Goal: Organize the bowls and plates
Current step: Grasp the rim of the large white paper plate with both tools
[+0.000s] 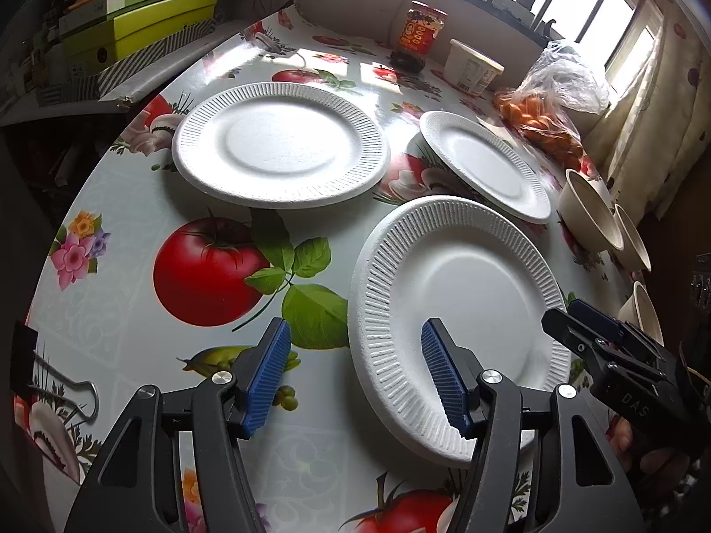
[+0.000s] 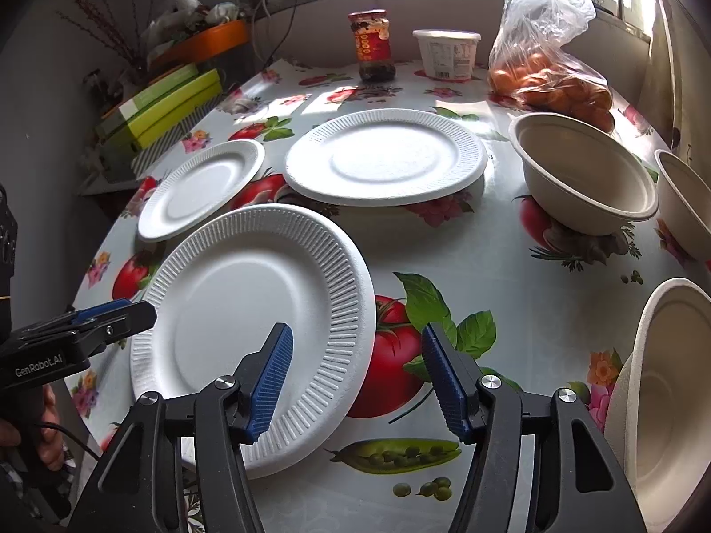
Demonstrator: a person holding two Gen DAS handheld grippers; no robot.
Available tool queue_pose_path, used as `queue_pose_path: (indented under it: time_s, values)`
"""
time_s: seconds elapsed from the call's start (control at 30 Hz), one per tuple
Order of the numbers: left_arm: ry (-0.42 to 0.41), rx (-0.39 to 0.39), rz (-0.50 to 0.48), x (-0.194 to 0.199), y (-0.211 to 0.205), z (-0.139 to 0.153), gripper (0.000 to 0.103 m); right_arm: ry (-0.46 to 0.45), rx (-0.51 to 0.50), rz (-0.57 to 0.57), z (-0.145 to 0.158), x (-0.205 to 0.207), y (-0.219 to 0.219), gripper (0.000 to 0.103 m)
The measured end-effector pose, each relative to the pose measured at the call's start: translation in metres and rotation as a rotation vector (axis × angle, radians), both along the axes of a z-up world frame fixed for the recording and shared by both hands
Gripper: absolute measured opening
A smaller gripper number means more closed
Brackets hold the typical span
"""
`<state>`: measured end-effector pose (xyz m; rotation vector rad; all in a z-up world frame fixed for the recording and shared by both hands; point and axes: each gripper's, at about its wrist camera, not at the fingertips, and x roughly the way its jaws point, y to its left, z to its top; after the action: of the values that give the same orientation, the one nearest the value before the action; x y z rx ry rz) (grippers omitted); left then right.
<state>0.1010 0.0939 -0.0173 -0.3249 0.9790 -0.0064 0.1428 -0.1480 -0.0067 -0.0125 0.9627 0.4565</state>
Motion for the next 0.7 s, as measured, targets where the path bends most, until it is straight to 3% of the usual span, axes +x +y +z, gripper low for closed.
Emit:
queue_pose_path:
  time_s: [0.37,0.7]
  values:
    - [0.011,-0.008,-0.019,0.0057,-0.0026,-0.0021,0.040,0.019,0.008,-0.005,-0.0041,0.0026,0.0000,0.035]
    - [0.012,-0.013,-0.026,0.0073,-0.0052,-0.0026,0.032,0.024,0.020,0.006,-0.0042,0.0020,0.0022,0.026]
